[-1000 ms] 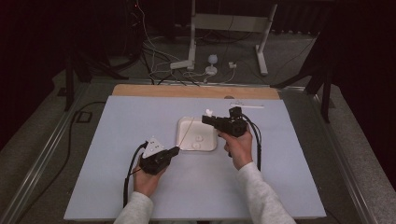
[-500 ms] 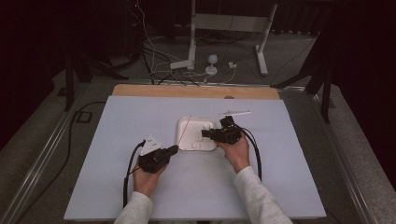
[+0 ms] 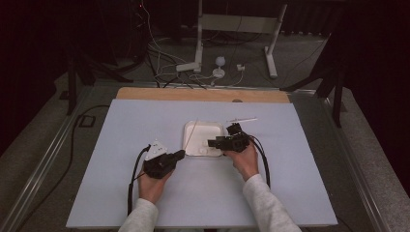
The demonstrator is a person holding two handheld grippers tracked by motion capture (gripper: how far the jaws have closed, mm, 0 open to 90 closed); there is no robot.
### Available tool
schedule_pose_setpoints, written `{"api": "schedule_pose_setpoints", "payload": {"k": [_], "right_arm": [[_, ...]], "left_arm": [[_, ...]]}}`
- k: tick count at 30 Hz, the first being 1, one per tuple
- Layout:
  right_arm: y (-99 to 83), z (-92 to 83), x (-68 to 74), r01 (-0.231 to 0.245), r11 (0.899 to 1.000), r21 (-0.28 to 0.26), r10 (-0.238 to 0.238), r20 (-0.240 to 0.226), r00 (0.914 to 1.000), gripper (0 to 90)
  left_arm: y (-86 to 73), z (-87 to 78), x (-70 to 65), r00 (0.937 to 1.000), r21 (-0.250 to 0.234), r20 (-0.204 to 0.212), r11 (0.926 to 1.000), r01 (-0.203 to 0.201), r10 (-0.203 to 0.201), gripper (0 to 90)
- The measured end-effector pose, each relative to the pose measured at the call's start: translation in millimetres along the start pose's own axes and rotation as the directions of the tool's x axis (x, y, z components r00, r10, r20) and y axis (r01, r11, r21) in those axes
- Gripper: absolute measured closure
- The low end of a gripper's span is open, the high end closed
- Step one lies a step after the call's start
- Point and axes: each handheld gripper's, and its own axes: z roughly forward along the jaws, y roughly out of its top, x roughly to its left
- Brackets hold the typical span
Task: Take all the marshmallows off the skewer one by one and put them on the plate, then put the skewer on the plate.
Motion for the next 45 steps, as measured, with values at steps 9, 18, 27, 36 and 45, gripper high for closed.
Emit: {"api": "schedule_pose_setpoints", "payload": {"k": [9,18,27,36,45], "right_arm": [[0.8,-10.4,6.0,0.04,0.997,-0.069,-0.041,-0.02,0.999,22.7],[-4.8,-24.4,19.8,0.139,0.984,-0.114,-0.144,-0.033,0.989,9.7],[-15.6,-39.2,20.8,0.167,0.975,-0.149,-0.175,-0.041,0.9837,2.3],[-26.7,-54.0,13.5,0.174,0.969,-0.174,-0.18,-0.02,0.9835,2.1],[-44.9,-74.0,2.4,0.169,0.963,-0.208,-0.172,0.002,0.9851,2.2]], "left_arm": [[3.0,-0.7,0.0,0.9997,-0.01,-0.002,0.9996,0.025,-0.025,90.0],[11.1,1.9,1.4,0.9967,-0.025,-0.006,0.9965,0.08,-0.08,90.0],[25.4,9.3,3.1,0.9942,-0.027,-0.022,0.9941,0.105,-0.105,90.0],[34.6,21.6,6.9,0.9907,-0.022,-0.034,0.9911,0.131,-0.132,90.0],[38.1,39.1,9.3,0.9864,0.002,-0.048,0.9875,0.157,-0.157,90.0]]}}
